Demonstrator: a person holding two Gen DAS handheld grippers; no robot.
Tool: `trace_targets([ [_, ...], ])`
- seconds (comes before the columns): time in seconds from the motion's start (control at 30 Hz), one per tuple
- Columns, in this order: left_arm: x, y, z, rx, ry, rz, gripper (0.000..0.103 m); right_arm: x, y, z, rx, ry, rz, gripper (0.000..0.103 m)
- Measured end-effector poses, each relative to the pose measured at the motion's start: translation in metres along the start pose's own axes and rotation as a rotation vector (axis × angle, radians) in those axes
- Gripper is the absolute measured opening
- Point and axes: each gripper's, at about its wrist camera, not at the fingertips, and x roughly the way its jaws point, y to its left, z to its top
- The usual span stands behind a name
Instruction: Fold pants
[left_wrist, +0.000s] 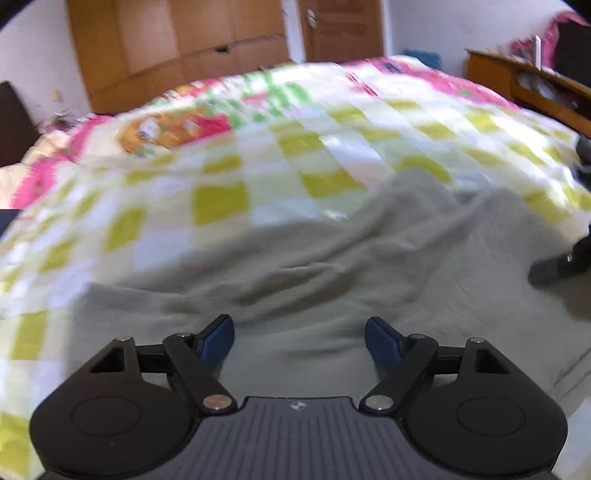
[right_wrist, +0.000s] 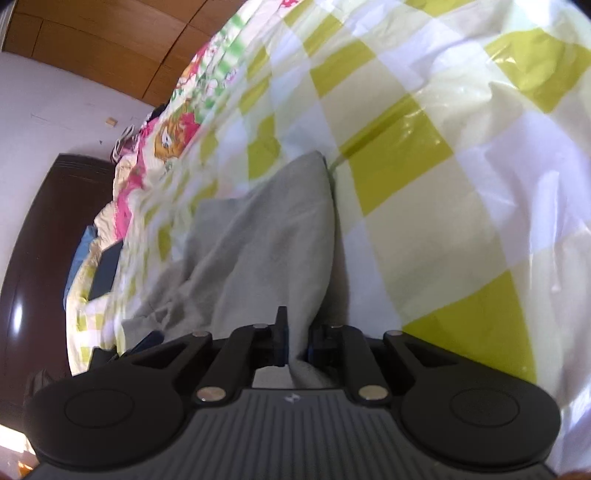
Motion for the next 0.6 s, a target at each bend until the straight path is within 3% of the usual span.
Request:
trace_targets([
  [0.1,-0.014,0.009,-0.006,-0.039,-0.04,0.03,0.092,-0.015,0.012,-0.002,-0.006,-0.046,0.045,0.007],
  [0.17,0.001,0.006,-0.014,-0.01,0.045,-0.001,0.093,-0.024,0.029,-0.005,-0.033,-0.054,0.068,0.007],
  [0.27,-0.002,0.005,-0.019,-0.009,0.019,0.025,0.095,-0.035,0.059,-0.01,-0.084,-0.059,0.099,0.007],
  [0.33,-0.015,0.011,-0.019,-0.037,-0.009,0.001,0.095,-0.038,0.082,-0.012,-0.125,-0.058,0.106,0.007],
  [0.4,-0.028,0.015,-0.023,-0.044,-0.035,-0.01,0.095,-0.036,0.104,-0.012,-0.169,-0.054,0.1,0.007],
  [0.53,-0.04,0.012,-0.04,0.024,0.001,-0.053,0.095,-0.019,0.154,-0.017,-0.319,-0.054,0.033,0.007],
  [0.6,-0.046,0.018,-0.046,0.009,0.0,-0.084,0.095,-0.002,0.179,-0.023,-0.378,-0.035,0.024,0.007],
])
